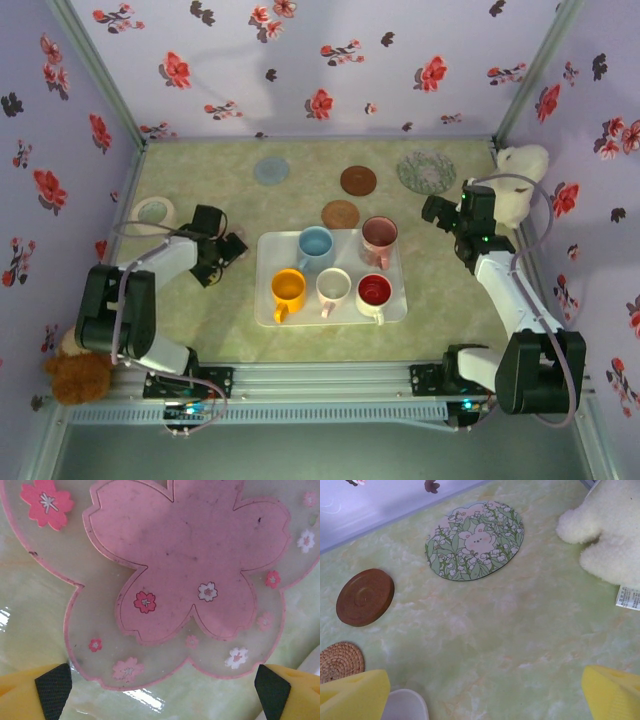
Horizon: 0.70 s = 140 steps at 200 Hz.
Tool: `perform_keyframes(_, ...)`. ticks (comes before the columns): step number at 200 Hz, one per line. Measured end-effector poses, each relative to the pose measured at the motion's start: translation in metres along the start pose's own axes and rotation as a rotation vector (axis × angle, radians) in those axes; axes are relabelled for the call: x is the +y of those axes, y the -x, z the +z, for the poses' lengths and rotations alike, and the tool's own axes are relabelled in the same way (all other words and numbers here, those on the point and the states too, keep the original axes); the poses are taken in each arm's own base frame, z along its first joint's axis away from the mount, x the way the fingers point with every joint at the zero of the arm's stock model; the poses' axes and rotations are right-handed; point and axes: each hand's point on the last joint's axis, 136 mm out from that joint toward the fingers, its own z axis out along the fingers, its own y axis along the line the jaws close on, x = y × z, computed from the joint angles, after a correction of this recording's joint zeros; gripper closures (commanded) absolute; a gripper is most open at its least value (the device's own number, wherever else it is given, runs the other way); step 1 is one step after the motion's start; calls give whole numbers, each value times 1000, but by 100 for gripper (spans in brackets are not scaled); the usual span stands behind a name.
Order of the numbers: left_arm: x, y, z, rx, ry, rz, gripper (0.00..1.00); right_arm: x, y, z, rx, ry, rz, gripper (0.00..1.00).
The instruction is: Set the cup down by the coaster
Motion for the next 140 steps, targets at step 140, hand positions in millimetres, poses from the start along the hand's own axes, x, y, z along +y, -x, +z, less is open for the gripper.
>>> perform_keyframes(140,0,0,9,95,116,52,2,-1,-3,0,11,-4,-1,1)
